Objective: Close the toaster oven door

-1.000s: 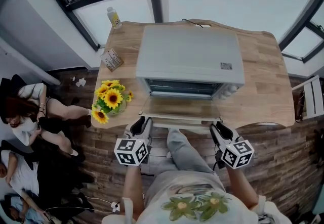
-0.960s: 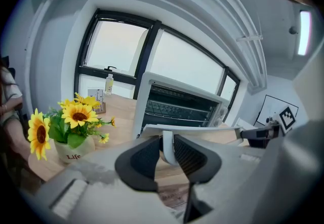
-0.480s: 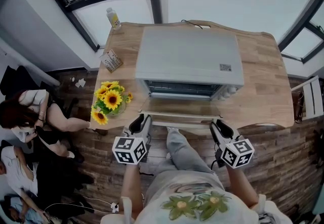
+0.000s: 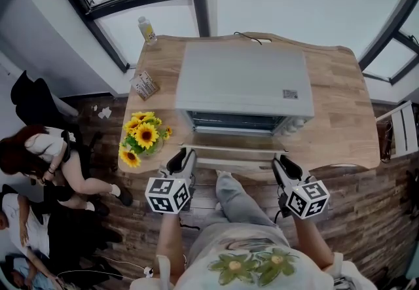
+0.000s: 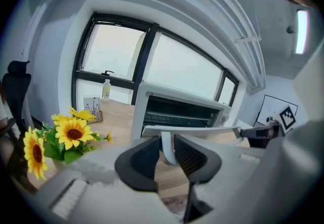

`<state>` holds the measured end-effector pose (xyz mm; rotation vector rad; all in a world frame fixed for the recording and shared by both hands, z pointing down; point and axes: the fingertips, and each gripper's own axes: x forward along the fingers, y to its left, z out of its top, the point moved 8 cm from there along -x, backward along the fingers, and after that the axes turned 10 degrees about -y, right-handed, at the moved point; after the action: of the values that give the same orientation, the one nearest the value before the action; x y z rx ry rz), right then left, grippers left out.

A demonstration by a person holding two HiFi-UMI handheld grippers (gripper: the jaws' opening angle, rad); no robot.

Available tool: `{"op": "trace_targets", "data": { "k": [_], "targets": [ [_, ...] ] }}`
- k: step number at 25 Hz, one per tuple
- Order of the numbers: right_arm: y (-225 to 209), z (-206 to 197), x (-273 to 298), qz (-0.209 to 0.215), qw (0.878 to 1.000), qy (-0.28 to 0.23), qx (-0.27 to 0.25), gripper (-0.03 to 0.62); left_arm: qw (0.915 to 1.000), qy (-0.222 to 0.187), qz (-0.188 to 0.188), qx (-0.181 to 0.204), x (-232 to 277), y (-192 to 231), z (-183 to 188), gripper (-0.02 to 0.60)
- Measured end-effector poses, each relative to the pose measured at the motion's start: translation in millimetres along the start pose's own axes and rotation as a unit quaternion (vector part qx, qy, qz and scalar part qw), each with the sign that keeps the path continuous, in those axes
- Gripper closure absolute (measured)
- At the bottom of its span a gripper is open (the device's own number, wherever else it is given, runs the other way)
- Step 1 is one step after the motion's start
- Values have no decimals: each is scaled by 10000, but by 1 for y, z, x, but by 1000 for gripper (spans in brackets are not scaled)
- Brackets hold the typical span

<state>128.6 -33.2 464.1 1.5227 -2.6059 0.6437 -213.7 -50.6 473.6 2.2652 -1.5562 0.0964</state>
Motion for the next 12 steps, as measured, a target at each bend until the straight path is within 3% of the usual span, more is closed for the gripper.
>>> {"op": "trace_targets", "data": {
  "k": [12],
  "targets": [
    [-3, 9, 5, 21, 9998, -103, 171, 499, 9998, -103, 113, -113, 5, 0, 9, 477]
  ]
}}
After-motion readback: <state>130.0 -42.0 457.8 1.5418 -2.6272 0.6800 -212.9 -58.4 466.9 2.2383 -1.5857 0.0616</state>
